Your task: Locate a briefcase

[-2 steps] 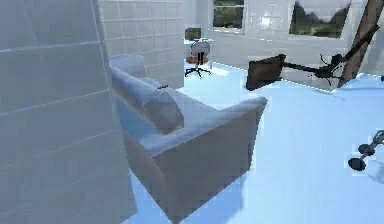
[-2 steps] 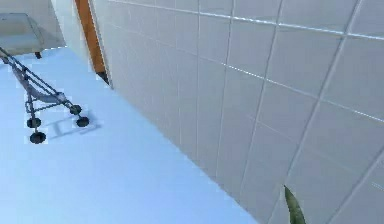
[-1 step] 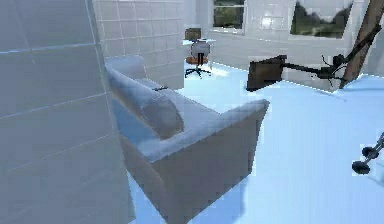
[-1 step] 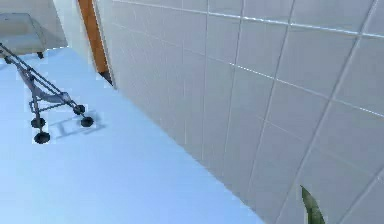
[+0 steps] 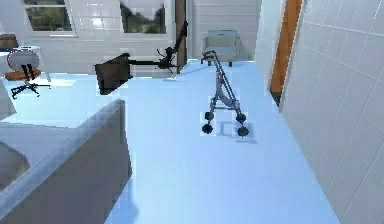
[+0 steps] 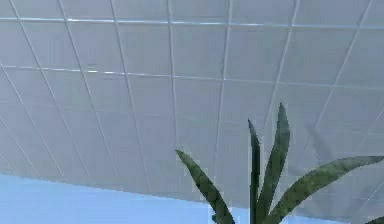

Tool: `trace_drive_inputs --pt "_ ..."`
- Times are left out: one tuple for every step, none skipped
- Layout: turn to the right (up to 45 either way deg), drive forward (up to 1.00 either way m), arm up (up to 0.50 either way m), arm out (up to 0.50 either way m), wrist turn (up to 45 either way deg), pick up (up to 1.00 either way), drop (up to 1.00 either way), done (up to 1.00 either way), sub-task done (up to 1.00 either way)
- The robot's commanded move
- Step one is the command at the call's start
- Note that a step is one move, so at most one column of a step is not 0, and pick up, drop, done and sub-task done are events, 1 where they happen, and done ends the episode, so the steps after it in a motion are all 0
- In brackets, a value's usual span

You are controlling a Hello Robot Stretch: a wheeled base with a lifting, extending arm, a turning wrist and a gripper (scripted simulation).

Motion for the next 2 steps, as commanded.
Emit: trace_drive_inputs --pt "0.0 1.0 0.0 0.0 0.0 0.0 0.0 0.0 0.0" --pt "0.0 0.75 0.0 0.0 0.0 0.0 0.0 0.0 0.0"
